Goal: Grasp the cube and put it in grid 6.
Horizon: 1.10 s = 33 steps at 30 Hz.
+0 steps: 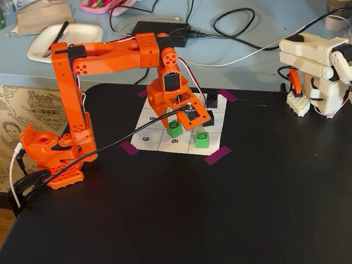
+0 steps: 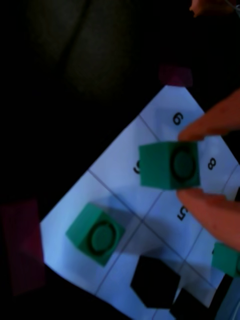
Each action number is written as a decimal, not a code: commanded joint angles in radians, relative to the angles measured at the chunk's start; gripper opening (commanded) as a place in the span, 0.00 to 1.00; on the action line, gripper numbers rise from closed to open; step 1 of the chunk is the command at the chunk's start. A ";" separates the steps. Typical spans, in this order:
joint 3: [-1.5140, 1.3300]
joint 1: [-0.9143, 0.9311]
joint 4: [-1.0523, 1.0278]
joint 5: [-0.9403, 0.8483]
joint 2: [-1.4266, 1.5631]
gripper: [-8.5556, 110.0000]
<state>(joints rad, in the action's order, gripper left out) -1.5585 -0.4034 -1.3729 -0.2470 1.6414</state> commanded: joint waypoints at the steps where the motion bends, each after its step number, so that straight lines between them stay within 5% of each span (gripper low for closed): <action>1: 0.025 0.003 -0.006 -0.021 0.018 0.22; 12: 0.038 0.046 -0.018 -0.018 0.037 0.27; 22: 0.026 0.279 -0.017 -0.066 0.307 0.27; 28: -0.314 0.434 0.114 -0.118 0.643 0.24; 33: -0.649 0.500 0.308 -0.103 0.744 0.07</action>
<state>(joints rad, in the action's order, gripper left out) -2.0785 0.0721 -1.1643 -0.3513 2.3347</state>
